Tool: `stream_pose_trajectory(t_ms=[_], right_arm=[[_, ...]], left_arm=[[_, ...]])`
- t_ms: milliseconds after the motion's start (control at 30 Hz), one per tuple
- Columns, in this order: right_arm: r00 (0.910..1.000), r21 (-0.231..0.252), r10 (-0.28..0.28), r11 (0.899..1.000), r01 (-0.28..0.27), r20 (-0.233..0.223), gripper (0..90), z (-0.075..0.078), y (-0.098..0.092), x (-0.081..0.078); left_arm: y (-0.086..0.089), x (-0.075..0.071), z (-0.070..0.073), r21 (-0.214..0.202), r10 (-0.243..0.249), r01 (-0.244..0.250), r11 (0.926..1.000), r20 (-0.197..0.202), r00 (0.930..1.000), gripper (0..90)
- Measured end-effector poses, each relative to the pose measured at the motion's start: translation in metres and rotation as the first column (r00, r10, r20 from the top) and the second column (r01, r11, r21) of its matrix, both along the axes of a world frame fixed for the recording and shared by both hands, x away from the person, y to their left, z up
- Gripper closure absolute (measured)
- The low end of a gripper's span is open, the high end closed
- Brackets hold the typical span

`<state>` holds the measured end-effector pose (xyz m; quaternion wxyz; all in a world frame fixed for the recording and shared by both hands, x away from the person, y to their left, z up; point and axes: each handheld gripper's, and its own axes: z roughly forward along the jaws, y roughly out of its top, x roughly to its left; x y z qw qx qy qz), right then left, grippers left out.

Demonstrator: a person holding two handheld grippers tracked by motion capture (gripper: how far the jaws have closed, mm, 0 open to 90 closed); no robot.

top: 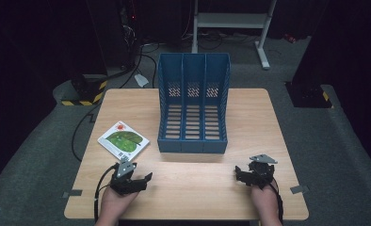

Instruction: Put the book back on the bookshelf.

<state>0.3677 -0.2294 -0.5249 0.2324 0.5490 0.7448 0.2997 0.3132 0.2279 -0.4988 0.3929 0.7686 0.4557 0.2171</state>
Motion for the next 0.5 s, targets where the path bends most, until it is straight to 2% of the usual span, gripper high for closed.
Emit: stream_pose_trajectory(t_ms=[100, 200, 300, 500], right_arm=[[1.0, -0.001, 0.001, 1.0, -0.001, -0.001, 8.7, 0.0, 0.0, 0.0], [1.0, -0.001, 0.0, 1.0, 0.0, 0.001, 8.7, 0.0, 0.0, 0.0], [1.0, 0.0, 0.004, 1.0, -0.004, 0.0, 8.7, 0.0, 0.0, 0.0], [0.9998, 0.003, 0.02, 1.0, -0.02, -0.003, 8.5, 0.0, 0.0, 0.001]], left_arm=[[0.005, -0.001, 0.002, -0.004, 0.02, -0.019, 0.9998, 0.017, 0.9997, 23.8], [0.012, 0.0, 0.002, -0.007, 0.024, -0.024, 0.9997, 0.01, 0.9997, 23.4], [0.016, 0.002, 0.003, 0.019, 0.023, -0.024, 0.9996, 0.018, 0.9996, 21.7], [0.023, 0.003, 0.007, 0.02, 0.036, -0.036, 0.9991, 0.025, 0.999, 21.7]])
